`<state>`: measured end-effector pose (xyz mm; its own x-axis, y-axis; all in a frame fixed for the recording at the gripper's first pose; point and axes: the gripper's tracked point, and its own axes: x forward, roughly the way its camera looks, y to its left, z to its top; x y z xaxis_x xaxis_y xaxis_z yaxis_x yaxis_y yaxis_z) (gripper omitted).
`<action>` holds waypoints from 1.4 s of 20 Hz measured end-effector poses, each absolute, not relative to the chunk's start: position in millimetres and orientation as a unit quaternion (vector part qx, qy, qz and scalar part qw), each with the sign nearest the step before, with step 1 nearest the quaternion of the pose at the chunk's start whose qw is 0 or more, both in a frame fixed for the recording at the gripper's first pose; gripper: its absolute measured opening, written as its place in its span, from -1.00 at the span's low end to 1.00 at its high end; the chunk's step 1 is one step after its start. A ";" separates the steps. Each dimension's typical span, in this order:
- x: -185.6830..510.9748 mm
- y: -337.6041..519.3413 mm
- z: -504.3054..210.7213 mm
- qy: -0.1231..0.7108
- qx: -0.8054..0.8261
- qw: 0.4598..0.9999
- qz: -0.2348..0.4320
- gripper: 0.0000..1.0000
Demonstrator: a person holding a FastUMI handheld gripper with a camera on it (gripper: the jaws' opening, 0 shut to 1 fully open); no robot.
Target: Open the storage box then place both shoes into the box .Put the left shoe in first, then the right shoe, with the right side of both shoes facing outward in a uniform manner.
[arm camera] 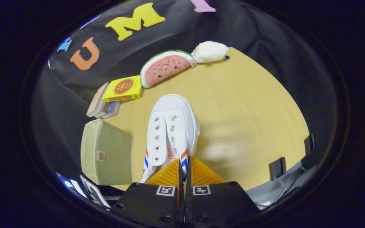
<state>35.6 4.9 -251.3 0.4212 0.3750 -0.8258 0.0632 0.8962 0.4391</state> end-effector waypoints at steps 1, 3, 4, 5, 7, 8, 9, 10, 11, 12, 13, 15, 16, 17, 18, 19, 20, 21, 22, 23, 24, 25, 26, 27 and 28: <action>31.7 26.2 -235.7 0.526 0.213 0.818 0.098 -0.87; 27.8 72.5 -206.0 0.515 0.223 0.821 0.103 -0.88; 26.8 96.3 -191.5 0.507 0.224 0.825 0.105 -0.88; 26.5 118.6 -179.4 0.500 0.224 0.830 0.107 -0.87; 27.8 164.2 -160.8 0.489 0.225 0.836 0.112 -0.87; 28.9 184.8 -155.4 0.485 0.224 0.838 0.112 -0.87; 29.3 204.5 -148.4 0.484 0.221 0.840 0.108 -0.87; 29.4 220.1 -148.8 0.483 0.213 0.842 0.105 -0.88; 29.4 236.3 -150.7 0.484 0.206 0.844 0.103 -0.87; 28.1 251.5 -154.2 0.485 0.199 0.845 0.103 -0.87; 26.7 265.3 -160.1 0.487 0.194 0.845 0.103 -0.88; 23.8 286.8 -176.9 0.494 0.191 0.843 0.095 -0.88; 23.1 292.4 -187.6 0.498 0.186 0.843 0.087 -0.88; 22.3 296.5 -198.7 0.501 0.174 0.844 0.079 -0.87; 21.3 298.4 -206.4 0.503 0.164 0.845 0.073 -0.87; 20.8 297.7 -215.6 0.503 0.150 0.849 0.067 -0.87; 21.1 296.2 -223.3 0.503 0.135 0.852 0.061 -0.87; 21.1 293.9 -230.8 0.503 0.125 0.853 0.053 -0.87; 20.9 292.8 -237.2 0.505 0.122 0.853 0.048 -0.87; 23.1 295.2 -241.8 0.505 0.120 0.853 0.047 -0.87; 22.7 297.9 -245.4 0.507 0.120 0.852 0.047 -0.88; 23.3 300.6 -250.5 0.509 0.120 0.851 0.046 -0.87; 23.3 301.5 -253.9 0.510 0.120 0.851 0.045 -0.88; 23.9 302.7 -256.6 0.511 0.120 0.850 0.042 -0.88; 24.4 304.0 -259.4 0.511 0.119 0.851 0.042 -0.87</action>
